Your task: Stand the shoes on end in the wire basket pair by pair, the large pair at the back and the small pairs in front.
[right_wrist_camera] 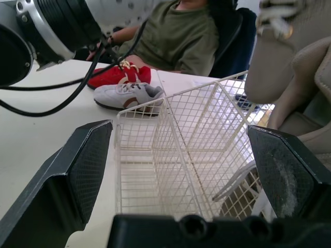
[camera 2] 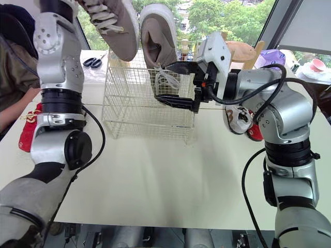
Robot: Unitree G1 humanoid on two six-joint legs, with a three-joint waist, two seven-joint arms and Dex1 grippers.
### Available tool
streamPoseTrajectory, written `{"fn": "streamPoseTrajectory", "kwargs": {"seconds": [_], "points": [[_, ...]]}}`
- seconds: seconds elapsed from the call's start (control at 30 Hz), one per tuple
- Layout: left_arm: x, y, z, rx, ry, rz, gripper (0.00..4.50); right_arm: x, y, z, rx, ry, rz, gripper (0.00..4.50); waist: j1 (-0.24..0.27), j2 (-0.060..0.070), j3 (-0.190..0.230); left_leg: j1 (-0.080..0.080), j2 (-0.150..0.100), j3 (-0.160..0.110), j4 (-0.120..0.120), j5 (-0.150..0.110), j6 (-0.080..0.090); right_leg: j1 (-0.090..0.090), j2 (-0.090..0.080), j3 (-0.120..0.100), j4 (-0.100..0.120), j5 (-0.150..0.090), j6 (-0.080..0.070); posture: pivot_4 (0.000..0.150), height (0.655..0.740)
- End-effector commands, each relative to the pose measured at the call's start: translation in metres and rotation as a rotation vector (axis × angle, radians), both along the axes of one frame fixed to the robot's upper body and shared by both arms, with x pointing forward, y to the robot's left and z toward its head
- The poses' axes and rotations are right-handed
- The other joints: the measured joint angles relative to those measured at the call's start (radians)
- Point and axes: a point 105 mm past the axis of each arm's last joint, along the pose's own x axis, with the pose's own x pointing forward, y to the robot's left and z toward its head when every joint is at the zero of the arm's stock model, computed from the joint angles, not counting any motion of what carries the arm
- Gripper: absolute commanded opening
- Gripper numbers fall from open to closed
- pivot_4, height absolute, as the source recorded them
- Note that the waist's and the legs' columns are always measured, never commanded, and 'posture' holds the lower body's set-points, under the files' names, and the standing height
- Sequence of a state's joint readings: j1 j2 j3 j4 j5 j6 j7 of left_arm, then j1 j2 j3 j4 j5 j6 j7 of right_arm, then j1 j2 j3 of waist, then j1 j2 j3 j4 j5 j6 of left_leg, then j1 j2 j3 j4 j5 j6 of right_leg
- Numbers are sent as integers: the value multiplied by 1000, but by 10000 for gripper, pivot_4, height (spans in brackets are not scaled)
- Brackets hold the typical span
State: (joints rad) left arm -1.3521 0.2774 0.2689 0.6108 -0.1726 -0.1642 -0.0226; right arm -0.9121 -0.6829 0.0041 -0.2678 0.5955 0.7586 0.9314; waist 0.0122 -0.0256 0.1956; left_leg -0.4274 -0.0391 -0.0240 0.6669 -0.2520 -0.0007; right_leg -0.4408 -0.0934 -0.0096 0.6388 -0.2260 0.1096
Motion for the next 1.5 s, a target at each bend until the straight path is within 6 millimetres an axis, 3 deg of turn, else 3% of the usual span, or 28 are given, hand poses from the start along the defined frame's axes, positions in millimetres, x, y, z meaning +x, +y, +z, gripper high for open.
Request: {"fn": "streamPoseTrajectory", "kwargs": {"seconds": [0.03, 0.2, 0.33, 0.57, 0.73, 0.87, 1.0, 1.1, 1.27, 1.37, 1.5], "points": [[-5, -18, 10, 34, -46, -40, 314, -7, -4, 12, 25, -53, -5, 45000, 1, 0, 0, 0, 0, 0, 0, 0, 0, 0, 0, 0, 0, 0, 0, 1500, 7400], [11, -38, -19, 168, 58, -7, 314, -7, -6, 11, 33, -52, -21, 45000, 1, 0, 0, 0, 0, 0, 0, 0, 0, 1, 0, 0, 0, 0, 0, 1500, 7400], [20, -45, -58, 205, 172, -11, 314, -7, -7, 10, 41, -48, -30, 45000, 0, 1, -1, 2, 0, 0, 0, 0, 0, 3, 0, 0, 0, 0, 0, 1500, 7400], [14, -39, -127, 140, 373, -39, 314, -6, -7, 6, 55, -37, -33, 45000, -1, 3, -3, 3, 0, 0, 0, 0, 0, 3, 0, 1, 2, 0, 0, 1500, 7400], [2, -36, -155, 150, 481, -53, 314, -3, -6, 3, 60, -25, -29, 45000, 0, 3, -3, 4, 0, 0, 0, 0, 0, 3, 0, 1, 1, 0, 0, 1500, 7400], [-7, -38, -156, 182, 489, -131, 16151, 0, -5, 1, 60, -18, -28, 45000, 0, 4, -4, 7, 0, 0, 0, 0, 1, 6, 0, 1, 0, 0, 0, 1500, 7400], [-19, -36, -150, 248, 478, -192, 36755, 4, -8, -1, 63, -6, -44, 45000, 1, 4, -4, 7, 1, -2, 0, 0, 0, 8, 2, 1, 0, 0, 0, 1500, 7400], [-33, -25, -151, 240, 499, -245, 36755, 6, -15, -2, 80, 10, -76, 45000, 1, 4, -4, 8, 1, -2, 0, 0, 1, 9, 1, 2, -1, 0, 0, 1500, 7400], [-87, -3, -160, 264, 550, -403, 36755, 7, -61, 5, 266, 114, -188, 45000, -5, 4, -4, 7, 2, -2, -1, -1, 1, 9, 1, 3, -4, 0, -1, 1500, 7400], [-111, -9, -172, 272, 611, -559, 44780, 16, -98, -6, 346, 148, -336, 45000, 1, 4, -4, 8, 2, -2, -1, -1, 1, 9, 2, 4, -5, 0, -1, 1500, 7400], [-141, -34, -202, 294, 716, -754, 44780, 37, -162, -34, 461, 144, -679, 45000, 1, 4, -4, 14, 1, -2, -1, -1, 2, 18, 1, 4, -7, 0, -2, 1500, 7400]]}}
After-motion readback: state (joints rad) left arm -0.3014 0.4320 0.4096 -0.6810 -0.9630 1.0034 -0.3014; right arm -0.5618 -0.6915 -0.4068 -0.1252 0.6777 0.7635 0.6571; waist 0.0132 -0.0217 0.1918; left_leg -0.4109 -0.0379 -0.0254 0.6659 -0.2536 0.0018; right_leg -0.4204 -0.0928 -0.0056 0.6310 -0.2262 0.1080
